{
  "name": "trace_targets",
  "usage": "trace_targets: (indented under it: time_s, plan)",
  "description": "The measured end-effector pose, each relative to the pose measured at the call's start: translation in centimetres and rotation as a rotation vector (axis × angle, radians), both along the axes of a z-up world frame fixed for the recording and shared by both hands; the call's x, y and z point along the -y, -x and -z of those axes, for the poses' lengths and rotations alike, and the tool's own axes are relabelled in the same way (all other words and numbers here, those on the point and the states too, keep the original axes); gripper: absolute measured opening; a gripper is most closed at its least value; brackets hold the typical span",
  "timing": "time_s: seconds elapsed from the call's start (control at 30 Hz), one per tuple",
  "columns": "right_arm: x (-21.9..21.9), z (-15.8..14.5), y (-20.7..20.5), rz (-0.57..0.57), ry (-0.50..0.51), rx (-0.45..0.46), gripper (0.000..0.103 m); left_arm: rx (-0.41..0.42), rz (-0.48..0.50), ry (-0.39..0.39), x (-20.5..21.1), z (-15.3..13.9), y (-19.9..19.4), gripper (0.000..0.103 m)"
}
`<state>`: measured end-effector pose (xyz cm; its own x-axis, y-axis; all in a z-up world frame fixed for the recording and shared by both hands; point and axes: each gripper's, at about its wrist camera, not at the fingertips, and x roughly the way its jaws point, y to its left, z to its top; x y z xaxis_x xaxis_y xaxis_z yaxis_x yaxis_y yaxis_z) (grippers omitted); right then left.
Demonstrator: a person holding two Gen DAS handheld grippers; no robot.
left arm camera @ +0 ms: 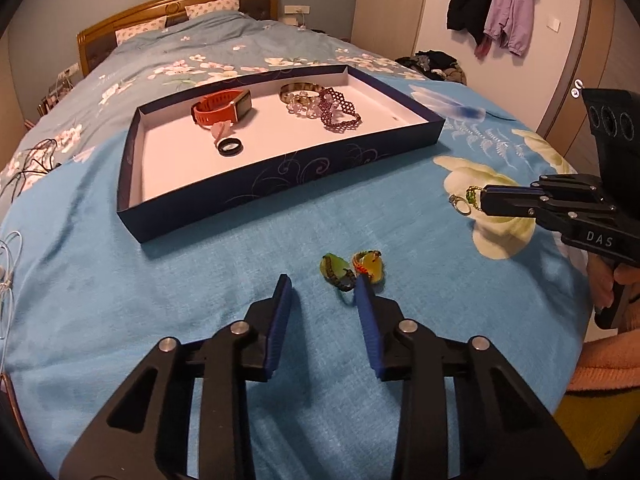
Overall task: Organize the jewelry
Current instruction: 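Close the left tool on the second green-yellow earring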
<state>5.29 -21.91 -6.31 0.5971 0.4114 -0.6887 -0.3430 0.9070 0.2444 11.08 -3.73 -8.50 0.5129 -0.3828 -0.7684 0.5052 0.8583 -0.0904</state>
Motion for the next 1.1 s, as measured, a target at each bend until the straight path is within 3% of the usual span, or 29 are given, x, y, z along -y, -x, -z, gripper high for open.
trace_targets:
  time_s: [0.53,0.67,1.1]
  plan:
    - [-0.3,0.3,-0.4,-0.003,-0.007,0.0,0.001,-0.014,-0.023,0.011,0.5,0.0,-1.8,0.03]
    - [-0.3,0.2,-0.7,-0.004,-0.009,0.005,0.001,-0.02,-0.036,0.012,0.5,0.1,-2.3,0.023]
    - [-0.6,-0.4,-1.0,-0.005,-0.01,0.027,0.001,-0.007,-0.06,0.02,0.1,-0.1,-2.1,0.022]
